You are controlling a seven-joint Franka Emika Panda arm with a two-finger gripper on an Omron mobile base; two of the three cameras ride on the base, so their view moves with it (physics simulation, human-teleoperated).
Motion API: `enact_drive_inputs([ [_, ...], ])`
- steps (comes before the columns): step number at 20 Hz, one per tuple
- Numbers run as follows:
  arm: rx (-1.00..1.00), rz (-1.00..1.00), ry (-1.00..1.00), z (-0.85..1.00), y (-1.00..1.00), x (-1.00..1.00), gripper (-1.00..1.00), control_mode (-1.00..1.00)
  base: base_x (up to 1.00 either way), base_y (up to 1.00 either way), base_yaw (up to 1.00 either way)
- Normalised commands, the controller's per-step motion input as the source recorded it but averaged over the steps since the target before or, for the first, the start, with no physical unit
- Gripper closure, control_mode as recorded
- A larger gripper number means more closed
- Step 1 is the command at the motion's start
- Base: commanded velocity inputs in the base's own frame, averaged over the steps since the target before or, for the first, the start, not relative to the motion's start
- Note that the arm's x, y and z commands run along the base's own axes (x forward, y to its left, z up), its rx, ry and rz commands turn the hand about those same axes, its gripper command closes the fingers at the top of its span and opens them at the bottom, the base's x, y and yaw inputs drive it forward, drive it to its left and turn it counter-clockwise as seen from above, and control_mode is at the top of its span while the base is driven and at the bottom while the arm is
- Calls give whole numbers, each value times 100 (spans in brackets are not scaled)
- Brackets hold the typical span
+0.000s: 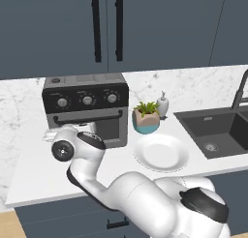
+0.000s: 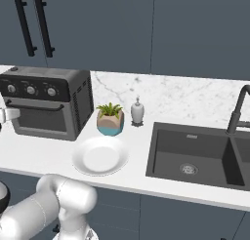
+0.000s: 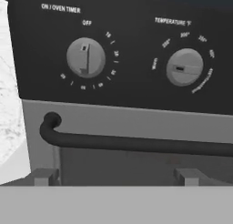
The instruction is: Pick up the kebab skewer and baguette bread, and place them inside the toaster oven. Close the toaster oven door and start by setting the timer.
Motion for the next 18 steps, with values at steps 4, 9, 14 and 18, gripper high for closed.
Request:
enact_drive_inputs([
  [4,0,0,-3,15,18,2,-100,-100,0,0,0],
  [9,0,0,-6,31,10,2,-100,-100,0,0,0],
  [14,0,0,-10,27,3,6,-100,-100,0,0,0],
  [18,0,0,-19,10,0,7,-100,-100,0,0,0],
])
